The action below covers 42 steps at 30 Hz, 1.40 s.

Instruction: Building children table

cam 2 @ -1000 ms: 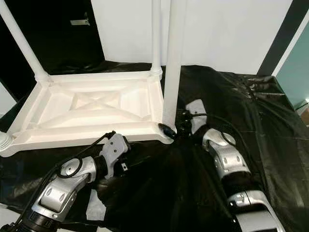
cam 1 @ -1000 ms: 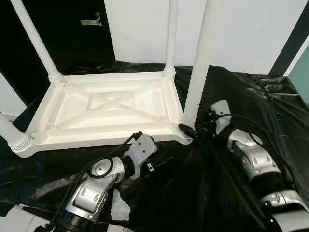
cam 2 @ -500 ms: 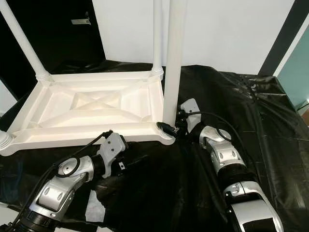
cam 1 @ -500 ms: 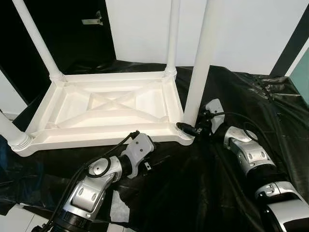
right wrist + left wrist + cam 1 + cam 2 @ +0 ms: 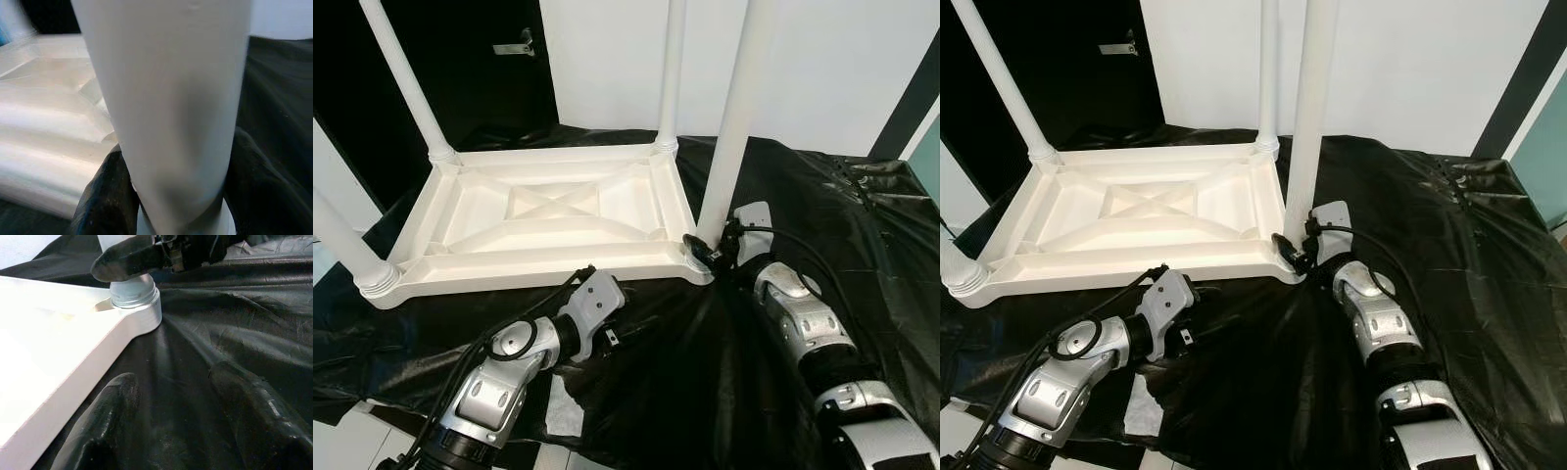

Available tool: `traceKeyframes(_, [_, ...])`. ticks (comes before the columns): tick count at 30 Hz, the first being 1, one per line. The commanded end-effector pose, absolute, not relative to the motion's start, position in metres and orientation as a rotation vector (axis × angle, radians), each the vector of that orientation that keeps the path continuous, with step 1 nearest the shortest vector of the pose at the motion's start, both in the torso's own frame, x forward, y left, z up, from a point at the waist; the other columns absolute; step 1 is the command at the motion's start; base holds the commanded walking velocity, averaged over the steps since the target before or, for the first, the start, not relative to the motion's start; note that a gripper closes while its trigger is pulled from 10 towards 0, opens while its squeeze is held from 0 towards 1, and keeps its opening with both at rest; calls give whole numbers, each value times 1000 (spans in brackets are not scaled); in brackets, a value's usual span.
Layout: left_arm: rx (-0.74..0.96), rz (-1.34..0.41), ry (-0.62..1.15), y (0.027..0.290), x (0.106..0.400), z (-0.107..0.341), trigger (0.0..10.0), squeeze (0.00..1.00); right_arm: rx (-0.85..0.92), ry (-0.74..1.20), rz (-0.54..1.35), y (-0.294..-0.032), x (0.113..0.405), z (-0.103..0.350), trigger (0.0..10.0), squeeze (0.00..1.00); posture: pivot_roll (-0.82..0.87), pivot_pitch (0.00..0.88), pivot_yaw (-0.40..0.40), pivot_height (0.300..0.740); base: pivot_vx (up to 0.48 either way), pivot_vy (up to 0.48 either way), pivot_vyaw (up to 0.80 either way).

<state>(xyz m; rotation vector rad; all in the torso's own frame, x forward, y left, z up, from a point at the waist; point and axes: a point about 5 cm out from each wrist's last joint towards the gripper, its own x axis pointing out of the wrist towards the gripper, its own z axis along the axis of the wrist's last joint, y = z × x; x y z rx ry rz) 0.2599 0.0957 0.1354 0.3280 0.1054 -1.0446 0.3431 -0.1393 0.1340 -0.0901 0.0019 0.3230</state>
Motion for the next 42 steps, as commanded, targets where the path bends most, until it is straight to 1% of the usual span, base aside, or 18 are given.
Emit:
traceKeyframes(1, [335,-1049,89,94,262,138,10000,0,-100,64,218,-142,336,119,10000,0,15,0,-8,740,0,0,0])
traceKeyframes(4, [335,-1051,88,94,262,138,10000,0,-104,56,186,-134,333,118,10000,0,14,0,-9,740,0,0,0])
traceKeyframes(10, [333,-1055,84,91,262,139,10000,0,-25,59,42,-106,327,120,10000,0,16,0,-21,740,0,0,0])
traceKeyframes(13, [330,-1054,82,89,261,138,10000,0,-12,51,60,-98,327,123,10000,0,17,0,-20,740,0,0,0])
traceKeyframes(20, [326,-1046,84,91,260,139,10000,0,-26,17,96,-104,324,127,10000,0,23,0,-25,740,0,0,0])
traceKeyframes(21, [325,-1043,84,91,260,139,10000,0,-25,11,110,-107,324,128,10000,39,23,0,-25,740,0,0,0])
traceKeyframes(22, [325,-1043,84,91,260,139,10000,0,-25,11,110,-107,324,128,10000,39,23,0,-25,740,0,0,0])
traceKeyframes(23, [323,-1040,83,91,260,139,10000,0,-18,2,120,-110,324,129,10000,969,24,0,-25,740,0,0,0])
traceKeyframes(24, [318,-1041,83,91,259,140,10000,0,-16,-11,144,-115,324,131,10000,1000,22,0,-23,740,0,0,0])
traceKeyframes(25, [318,-1041,83,91,259,140,10000,0,-16,-11,144,-115,324,131,10000,1000,22,0,-23,740,0,0,0])
traceKeyframes(28, [313,-1047,89,90,254,139,10000,0,-17,-52,253,-125,320,137,10000,1000,25,0,-26,740,0,0,0])
traceKeyframes(29, [313,-1047,89,90,254,139,10000,0,-17,-52,253,-125,320,137,10000,1000,25,0,-26,740,0,0,0])
traceKeyframes(30, [313,-1047,98,92,252,137,10000,0,-35,-69,338,-133,315,138,10000,1000,27,0,-27,740,0,0,0])
traceKeyframes(32, [312,-1047,101,92,252,137,10000,0,-48,-68,373,-137,313,138,10000,1000,27,0,-27,740,0,0,0])
traceKeyframes(35, [302,-1047,103,92,252,138,10000,0,-87,-52,483,-150,312,137,10000,1000,26,0,-25,740,0,0,0])
traceKeyframes(36, [302,-1047,103,92,252,138,10000,0,-87,-52,483,-150,312,137,10000,1000,26,0,-25,740,0,0,0])
traceKeyframes(37, [302,-1048,102,92,252,138,10000,0,-96,-43,530,-156,316,138,10000,0,25,0,-23,740,0,0,0])
traceKeyframes(42, [305,-1049,97,91,253,139,10000,0,-125,-21,627,-161,325,142,10000,0,29,0,-25,740,0,0,0])
